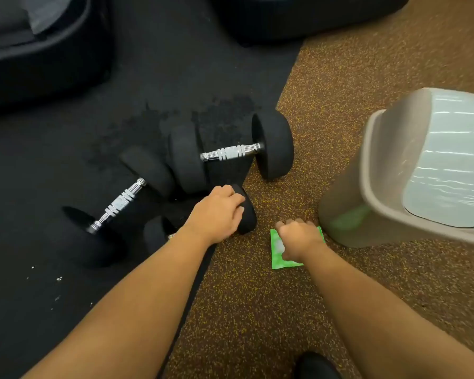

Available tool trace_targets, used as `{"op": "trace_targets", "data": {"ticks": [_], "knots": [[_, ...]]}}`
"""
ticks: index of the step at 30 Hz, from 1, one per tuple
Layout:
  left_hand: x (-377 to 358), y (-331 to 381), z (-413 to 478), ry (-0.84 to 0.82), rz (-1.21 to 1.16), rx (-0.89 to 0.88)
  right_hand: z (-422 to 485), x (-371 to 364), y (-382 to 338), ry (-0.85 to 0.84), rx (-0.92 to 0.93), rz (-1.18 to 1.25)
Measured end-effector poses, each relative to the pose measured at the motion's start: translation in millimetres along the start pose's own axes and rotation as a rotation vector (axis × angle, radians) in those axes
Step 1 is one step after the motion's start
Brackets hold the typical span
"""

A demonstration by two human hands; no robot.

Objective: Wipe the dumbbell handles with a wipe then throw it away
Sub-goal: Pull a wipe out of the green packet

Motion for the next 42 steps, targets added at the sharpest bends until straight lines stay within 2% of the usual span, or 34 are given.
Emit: {"op": "trace_targets", "data": {"ticks": [5, 12, 17, 22, 27, 32, 42], "knots": [[-25, 8, -5, -0.028, 0.062, 0.003, -4, -18, 3, 0.054, -0.068, -0.024], [-53, 32, -15, 0.115, 0.194, -0.107, -9, -29, 8, 0.184, -0.048, -0.049], [-96, 49, -21, -0.064, 0.188, -0.149, -13, -31, 14, 0.243, -0.052, -0.018], [-137, 54, -22, -0.268, 0.224, -0.117, -14, -35, 19, 0.309, -0.019, 0.022], [-158, 53, -23, -0.383, 0.202, -0.054, -14, -40, 24, 0.323, 0.009, 0.019], [-165, 49, -22, -0.415, 0.186, -0.027, -14, -38, 26, 0.349, -0.01, 0.025], [-174, 43, -28, -0.478, 0.243, -0.019, -21, -25, 25, 0.52, -0.053, 0.113]]}}
Point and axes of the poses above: each hand's wrist, its own z-axis towards the middle knuckle, its own x-axis out of the back of the hand, y = z × x, the point moved 8 cm from there along z, towards the middle knuckle, and after that the axes turned 14 degrees about x, right-handed, at the moved point
